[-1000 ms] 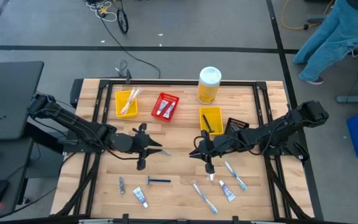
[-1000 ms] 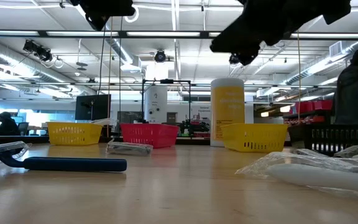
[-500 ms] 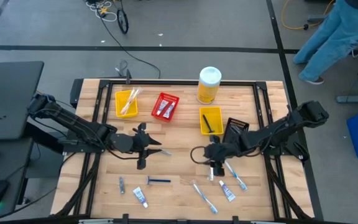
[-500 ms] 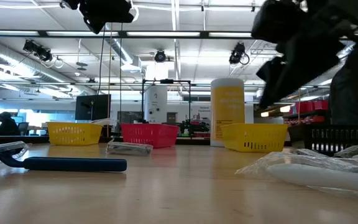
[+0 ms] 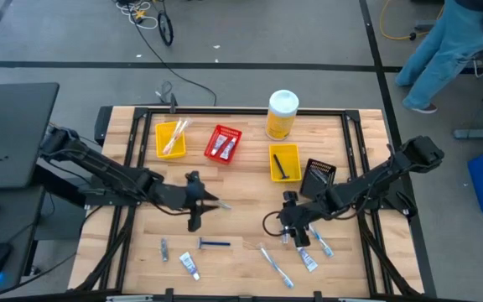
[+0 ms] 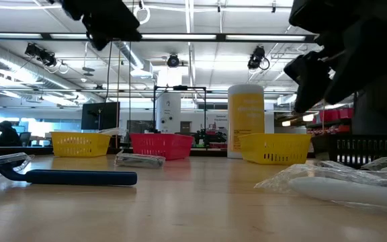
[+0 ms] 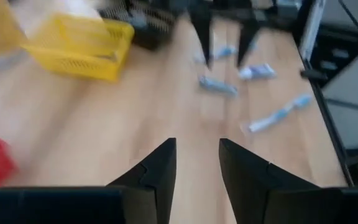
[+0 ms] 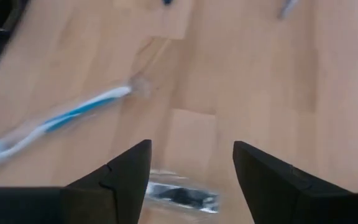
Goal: Pick & Place Travel size toiletries
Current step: Put the blue razor into the yellow basket
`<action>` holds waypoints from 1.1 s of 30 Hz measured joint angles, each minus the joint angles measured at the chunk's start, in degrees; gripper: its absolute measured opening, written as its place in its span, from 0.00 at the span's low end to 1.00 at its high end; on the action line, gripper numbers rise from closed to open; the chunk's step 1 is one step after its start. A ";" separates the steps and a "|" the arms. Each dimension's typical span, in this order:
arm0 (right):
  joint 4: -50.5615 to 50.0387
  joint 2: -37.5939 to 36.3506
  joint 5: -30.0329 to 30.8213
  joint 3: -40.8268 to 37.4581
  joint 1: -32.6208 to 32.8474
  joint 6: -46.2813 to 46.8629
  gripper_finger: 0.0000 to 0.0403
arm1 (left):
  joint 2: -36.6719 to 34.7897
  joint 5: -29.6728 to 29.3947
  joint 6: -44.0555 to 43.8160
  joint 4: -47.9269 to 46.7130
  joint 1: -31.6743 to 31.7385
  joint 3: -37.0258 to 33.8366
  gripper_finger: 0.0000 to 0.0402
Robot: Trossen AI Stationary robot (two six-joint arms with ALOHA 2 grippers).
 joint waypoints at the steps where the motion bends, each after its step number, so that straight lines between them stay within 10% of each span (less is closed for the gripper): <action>1: -0.01 0.00 0.99 0.00 -0.01 -0.04 0.58 | 1.41 1.17 -1.00 0.95 -0.29 0.00 0.34; 33: 7.59 -0.02 2.38 0.00 -1.16 -3.46 0.59 | 32.02 10.24 -6.56 -0.18 -8.59 8.05 0.46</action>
